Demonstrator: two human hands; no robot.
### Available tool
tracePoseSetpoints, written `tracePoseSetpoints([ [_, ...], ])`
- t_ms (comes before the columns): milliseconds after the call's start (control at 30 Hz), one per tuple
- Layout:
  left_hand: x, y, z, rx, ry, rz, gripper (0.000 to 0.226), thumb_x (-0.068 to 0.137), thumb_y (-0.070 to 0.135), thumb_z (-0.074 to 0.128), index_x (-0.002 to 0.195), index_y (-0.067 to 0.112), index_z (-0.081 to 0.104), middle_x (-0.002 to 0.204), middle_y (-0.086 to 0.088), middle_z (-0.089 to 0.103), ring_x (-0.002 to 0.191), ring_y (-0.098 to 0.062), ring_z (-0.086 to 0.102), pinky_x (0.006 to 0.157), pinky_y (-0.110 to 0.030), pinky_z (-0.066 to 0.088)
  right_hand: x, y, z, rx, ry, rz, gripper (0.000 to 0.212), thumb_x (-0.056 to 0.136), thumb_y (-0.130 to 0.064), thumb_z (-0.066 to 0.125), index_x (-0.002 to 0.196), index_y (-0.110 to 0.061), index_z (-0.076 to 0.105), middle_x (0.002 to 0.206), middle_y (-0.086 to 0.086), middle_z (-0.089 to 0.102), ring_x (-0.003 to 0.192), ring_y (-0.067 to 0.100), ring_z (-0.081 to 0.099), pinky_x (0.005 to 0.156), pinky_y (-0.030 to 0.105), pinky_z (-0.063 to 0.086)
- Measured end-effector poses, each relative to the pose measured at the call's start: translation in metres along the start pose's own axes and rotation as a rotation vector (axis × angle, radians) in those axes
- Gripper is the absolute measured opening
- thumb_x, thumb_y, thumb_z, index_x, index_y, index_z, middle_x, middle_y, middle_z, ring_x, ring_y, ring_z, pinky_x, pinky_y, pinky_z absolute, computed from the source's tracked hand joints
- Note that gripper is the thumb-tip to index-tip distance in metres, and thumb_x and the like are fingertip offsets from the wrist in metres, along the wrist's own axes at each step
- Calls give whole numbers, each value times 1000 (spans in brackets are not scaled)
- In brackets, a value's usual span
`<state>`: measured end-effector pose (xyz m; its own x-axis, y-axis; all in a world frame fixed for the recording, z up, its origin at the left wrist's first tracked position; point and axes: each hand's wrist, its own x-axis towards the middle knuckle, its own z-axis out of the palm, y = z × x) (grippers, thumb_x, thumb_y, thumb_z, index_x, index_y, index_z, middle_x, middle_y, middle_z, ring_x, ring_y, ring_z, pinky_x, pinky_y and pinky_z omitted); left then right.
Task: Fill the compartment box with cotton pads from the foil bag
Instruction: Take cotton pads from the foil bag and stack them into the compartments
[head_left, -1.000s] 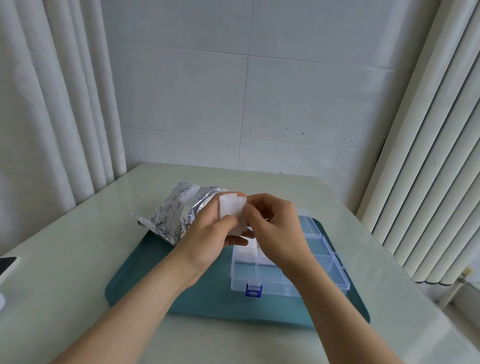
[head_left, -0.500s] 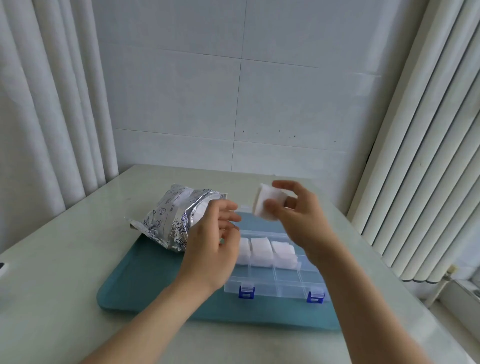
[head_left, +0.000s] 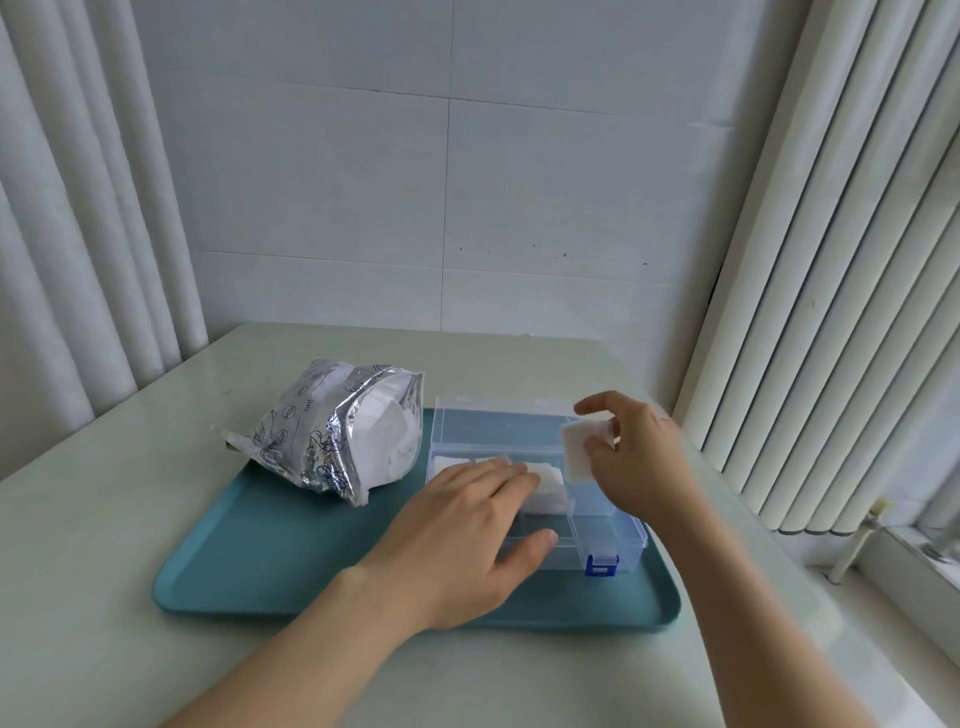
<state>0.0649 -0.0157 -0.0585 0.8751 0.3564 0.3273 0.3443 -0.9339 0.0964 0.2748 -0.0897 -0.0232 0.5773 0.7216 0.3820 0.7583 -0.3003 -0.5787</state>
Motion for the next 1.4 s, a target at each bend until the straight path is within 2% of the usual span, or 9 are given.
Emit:
tracePoseSetpoints([
  [67, 1, 2, 1, 43, -29, 5, 71, 106, 66, 28, 164, 25, 27, 171, 8, 32, 157, -9, 25, 128, -30, 18, 1, 2, 1, -49, -32, -6, 41, 95, -5, 52, 122, -30, 70, 93, -1, 66, 79, 18, 56, 62, 12, 42],
  [100, 1, 2, 2, 61, -41, 3, 73, 106, 68, 26, 165, 26, 23, 172, 9, 29, 157, -9, 24, 128, -33, 17, 2, 4, 2, -82, -53, 5, 41, 95, -7, 51, 120, -32, 71, 95, -3, 65, 86, 21, 56, 73, 24, 46],
  [200, 1, 3, 6, 125, -72, -4, 76, 105, 71, 22, 167, 28, 17, 175, 9, 19, 157, -11, 22, 129, -38, 14, 3, 6, 6, -208, -91, 40, 39, 95, -12, 46, 113, -39, 67, 86, -14, 60, 94, 21, 51, 87, 37, 31],
  [467, 2, 1, 9, 136, -66, -7, 71, 105, 71, 21, 165, 32, 18, 171, 13, 27, 155, -11, 26, 126, -39, 19, 2, 5, 10, -368, -75, 56, 31, 99, -21, 43, 110, -40, 64, 85, -11, 66, 106, 24, 47, 80, 37, 13],
  [733, 2, 2, 9, 144, -75, -13, 70, 105, 71, 21, 164, 33, 17, 170, 12, 29, 154, -12, 27, 124, -41, 21, 3, 4, 18, -317, 9, 99, 20, 92, -17, 49, 104, -32, 55, 80, -7, 66, 98, 24, 55, 81, 38, 16],
  [1067, 3, 0, 11, 143, -51, -2, 70, 105, 71, 22, 164, 33, 19, 167, 13, 33, 151, -13, 31, 120, -40, 27, 6, -6, 20, -727, 47, 19, 22, 80, -11, 61, 92, -27, 71, 73, -4, 59, 85, 26, 44, 79, 40, 11],
  [1167, 2, -1, 10, 143, -49, -2, 70, 105, 71, 22, 163, 33, 20, 167, 12, 33, 151, -13, 32, 120, -40, 28, 5, -9, 19, -825, 73, -29, 17, 81, -12, 68, 89, -27, 70, 87, -5, 54, 90, 25, 33, 76, 39, 9],
  [1267, 2, 0, 9, 153, -57, -1, 70, 105, 71, 21, 164, 33, 19, 167, 12, 34, 151, -14, 33, 119, -40, 29, 6, -8, 17, -756, 23, -84, 15, 88, -13, 72, 91, -28, 71, 98, -3, 61, 90, 25, 44, 80, 35, 24],
  [1400, 2, 1, 9, 163, -73, -2, 72, 104, 71, 18, 165, 32, 17, 167, 12, 33, 152, -14, 32, 120, -41, 29, -3, -15, 15, -557, -95, -144, 18, 83, 0, 56, 72, -14, 54, 72, 6, 51, 63, 29, 47, 53, 30, 30],
])
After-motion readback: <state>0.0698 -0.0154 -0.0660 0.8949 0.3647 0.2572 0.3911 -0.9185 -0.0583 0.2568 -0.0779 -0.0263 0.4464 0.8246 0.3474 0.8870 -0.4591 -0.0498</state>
